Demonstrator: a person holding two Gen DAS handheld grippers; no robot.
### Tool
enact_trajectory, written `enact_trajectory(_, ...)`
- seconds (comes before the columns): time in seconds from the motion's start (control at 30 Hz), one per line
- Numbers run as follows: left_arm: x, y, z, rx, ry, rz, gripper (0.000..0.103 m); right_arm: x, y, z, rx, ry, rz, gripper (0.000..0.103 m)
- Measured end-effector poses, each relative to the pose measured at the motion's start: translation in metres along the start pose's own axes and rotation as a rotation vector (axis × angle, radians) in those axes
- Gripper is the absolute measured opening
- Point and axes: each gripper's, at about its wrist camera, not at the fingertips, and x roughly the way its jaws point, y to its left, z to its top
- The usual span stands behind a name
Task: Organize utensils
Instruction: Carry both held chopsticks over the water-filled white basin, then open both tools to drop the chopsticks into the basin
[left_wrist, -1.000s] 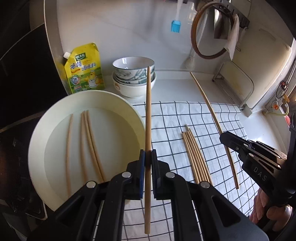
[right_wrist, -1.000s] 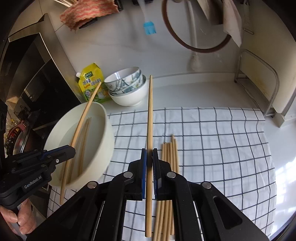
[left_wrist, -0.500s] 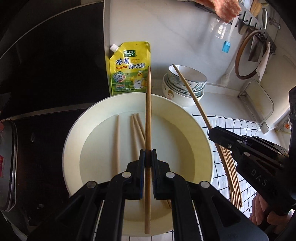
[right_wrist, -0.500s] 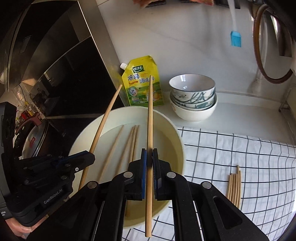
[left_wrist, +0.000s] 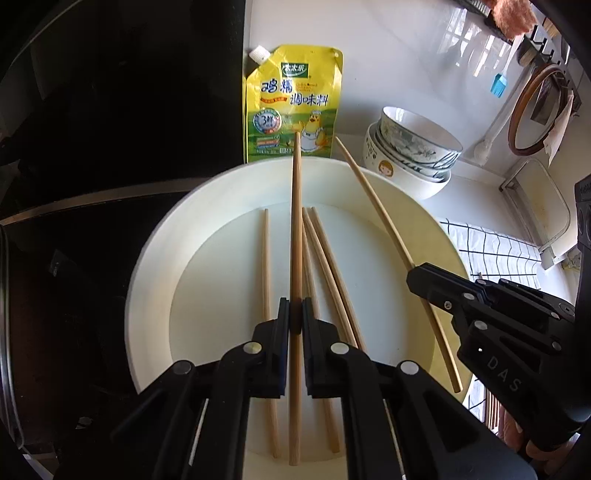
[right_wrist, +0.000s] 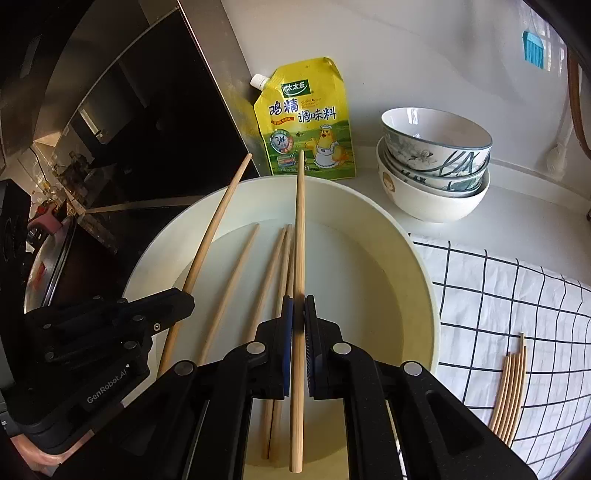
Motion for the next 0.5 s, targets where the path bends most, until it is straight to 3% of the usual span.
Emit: enact_trajectory(0.5,0.029,0.008,-0.011,0.006,0.102,0.03,0.007,0.026,0.007,-0.024,-0.002,0.111,0.005,0.006)
